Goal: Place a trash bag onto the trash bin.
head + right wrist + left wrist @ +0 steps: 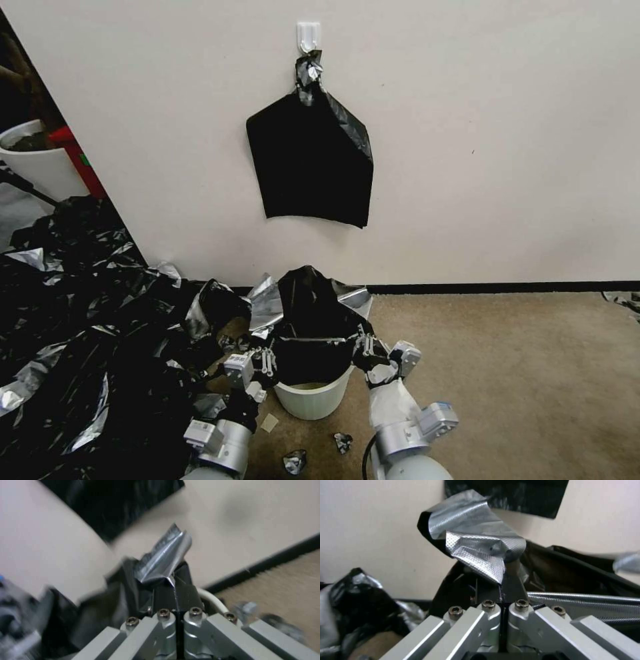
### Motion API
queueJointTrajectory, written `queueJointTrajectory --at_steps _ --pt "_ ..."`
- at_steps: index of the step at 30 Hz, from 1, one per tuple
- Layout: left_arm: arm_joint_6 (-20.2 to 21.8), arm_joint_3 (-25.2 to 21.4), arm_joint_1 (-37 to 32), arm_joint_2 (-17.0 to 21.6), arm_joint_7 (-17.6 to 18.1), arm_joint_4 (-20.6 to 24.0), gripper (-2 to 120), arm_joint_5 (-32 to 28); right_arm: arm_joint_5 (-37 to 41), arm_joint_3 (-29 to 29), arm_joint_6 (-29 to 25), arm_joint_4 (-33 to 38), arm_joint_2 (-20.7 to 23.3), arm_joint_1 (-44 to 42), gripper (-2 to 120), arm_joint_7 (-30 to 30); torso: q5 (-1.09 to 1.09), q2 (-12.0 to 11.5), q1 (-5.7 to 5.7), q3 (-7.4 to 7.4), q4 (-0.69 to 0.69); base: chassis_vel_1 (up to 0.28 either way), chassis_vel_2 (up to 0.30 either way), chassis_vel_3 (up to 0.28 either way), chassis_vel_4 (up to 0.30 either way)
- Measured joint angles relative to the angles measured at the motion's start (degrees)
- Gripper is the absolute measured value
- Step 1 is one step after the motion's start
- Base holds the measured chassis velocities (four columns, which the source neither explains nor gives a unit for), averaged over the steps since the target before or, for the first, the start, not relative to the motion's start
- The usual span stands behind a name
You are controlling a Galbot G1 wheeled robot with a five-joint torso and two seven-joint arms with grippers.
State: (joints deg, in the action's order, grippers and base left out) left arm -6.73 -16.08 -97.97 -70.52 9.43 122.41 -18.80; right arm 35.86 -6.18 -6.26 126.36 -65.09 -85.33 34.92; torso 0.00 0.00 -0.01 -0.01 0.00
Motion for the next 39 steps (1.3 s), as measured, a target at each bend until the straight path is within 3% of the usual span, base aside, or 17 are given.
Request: queueJointTrajectory --at_steps 6,7,10,11,14,16,19,28,39 --pt "10.53 -2.0 1.08 2.64 1.11 4.1 0 0.91 1.09 0.45 9.19 3.37 3.88 0.95 0 2.45 0.0 0.0 0.0 0.0 0.0 0.0 0.0 0.0 0.0" --pt "10.53 -2.0 1.08 2.64 1.11 4.1 0 0.91 1.09 0.45 9.19 3.37 3.88 0.95 0 2.45 0.0 0.0 0.0 0.0 0.0 0.0 0.0 0.0 0.0" --pt "19.32 -3.23 2.27 5.0 1.14 6.36 0 0.38 2.73 0.78 13.61 4.31 5.57 2.66 0 4.63 0.0 0.0 0.0 0.0 0.0 0.0 0.0 0.0 0.0" --pt "19.32 -3.23 2.27 5.0 1.14 6.36 0 0.38 2.73 0.78 13.61 4.31 5.57 2.66 0 4.63 0.0 0.0 0.0 0.0 0.0 0.0 0.0 0.0 0.0" --pt "28.99 -2.01 2.69 9.3 5.87 9.6 0 -3.81 4.93 -0.18 17.22 5.46 8.1 4.38 0 7.48 0.0 0.0 0.0 0.01 0.0 0.0 0.0 0.0 0.0" --pt "29.79 -1.58 2.68 10.07 6.93 10.0 0 -4.75 5.29 -0.5 17.54 5.75 8.63 4.54 0 7.8 -0.01 0.0 0.0 0.01 0.0 0.0 0.0 0.0 0.0" --pt "31.82 0.87 2.3 15.21 12.54 12.09 0 -11.83 6.78 -2.98 18.44 6.96 11.31 5.6 0 9.32 -0.01 0.0 0.0 0.01 0.0 0.0 0.0 0.0 0.0" --pt "30.79 2.89 0.85 20.32 17.43 14.26 0 -16.3 4.97 -8.92 18.18 6.87 13.4 5.86 0 13.01 -0.01 0.0 0.0 0.01 0.0 0.0 0.0 0.0 0.0" --pt "31.87 5.11 1.0 20.06 19.56 10.16 0 -16.23 1.12 -12.86 18.37 1.34 13.85 6.66 0 13.39 -0.01 0.0 0.0 0.01 0.0 0.0 0.0 0.0 0.0"
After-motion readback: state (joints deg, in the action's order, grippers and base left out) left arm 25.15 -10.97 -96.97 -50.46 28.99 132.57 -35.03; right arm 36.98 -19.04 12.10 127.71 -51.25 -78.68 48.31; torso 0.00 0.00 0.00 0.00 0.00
